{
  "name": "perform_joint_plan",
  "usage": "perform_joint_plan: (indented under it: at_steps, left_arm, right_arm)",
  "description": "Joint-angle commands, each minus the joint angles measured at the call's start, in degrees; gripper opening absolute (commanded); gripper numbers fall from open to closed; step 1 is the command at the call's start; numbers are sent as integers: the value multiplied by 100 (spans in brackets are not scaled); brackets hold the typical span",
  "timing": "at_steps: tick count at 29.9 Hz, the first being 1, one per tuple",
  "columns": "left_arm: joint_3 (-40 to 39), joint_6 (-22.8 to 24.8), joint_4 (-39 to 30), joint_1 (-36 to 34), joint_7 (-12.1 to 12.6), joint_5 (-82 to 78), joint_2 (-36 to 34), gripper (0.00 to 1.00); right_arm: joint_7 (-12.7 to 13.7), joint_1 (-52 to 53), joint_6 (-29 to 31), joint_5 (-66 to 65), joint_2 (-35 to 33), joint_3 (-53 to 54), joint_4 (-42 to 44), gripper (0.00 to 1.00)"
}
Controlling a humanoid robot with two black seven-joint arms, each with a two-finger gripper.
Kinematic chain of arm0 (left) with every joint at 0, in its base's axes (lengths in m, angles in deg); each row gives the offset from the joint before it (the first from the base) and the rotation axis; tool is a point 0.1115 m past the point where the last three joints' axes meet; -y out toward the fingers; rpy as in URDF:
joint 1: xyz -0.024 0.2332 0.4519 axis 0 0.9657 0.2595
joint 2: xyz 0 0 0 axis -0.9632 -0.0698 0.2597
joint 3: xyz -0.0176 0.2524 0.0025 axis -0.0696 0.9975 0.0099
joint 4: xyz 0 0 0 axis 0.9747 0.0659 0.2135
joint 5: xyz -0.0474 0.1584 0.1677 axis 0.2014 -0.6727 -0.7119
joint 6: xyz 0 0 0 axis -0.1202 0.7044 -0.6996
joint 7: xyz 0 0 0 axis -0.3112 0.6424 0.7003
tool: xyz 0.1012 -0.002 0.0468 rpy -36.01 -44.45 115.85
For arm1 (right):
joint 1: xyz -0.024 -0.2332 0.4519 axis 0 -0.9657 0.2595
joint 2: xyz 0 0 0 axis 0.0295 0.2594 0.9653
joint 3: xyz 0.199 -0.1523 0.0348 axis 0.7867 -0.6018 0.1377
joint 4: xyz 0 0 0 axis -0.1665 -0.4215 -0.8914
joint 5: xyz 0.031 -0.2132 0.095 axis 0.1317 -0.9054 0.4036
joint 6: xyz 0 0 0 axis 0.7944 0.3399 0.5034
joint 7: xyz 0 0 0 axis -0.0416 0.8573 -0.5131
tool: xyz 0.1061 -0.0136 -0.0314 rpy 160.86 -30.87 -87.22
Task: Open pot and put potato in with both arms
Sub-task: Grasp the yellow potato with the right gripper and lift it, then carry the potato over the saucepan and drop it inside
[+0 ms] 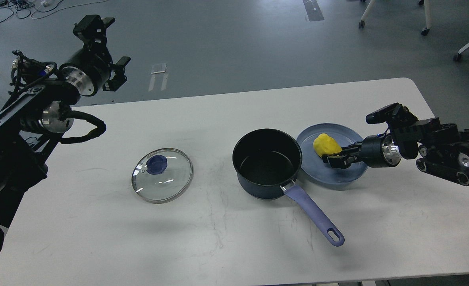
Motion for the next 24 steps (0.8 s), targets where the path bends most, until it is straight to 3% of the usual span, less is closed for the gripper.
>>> perform_joint_plan:
  at_steps: [1,14,24]
  left_arm:
    - [10,-1,8,41,-8,-2,9,99]
    - [10,-10,0,76,-8,-2,17,99]
    - [10,-10,0,76,-8,-2,9,99]
  right_arm:
    - [23,-14,2,0,1,0,9,0]
    - [111,540,-68,88,-280,105,-289,0]
    - [14,1445,-613,61,-176,114,-1185,0]
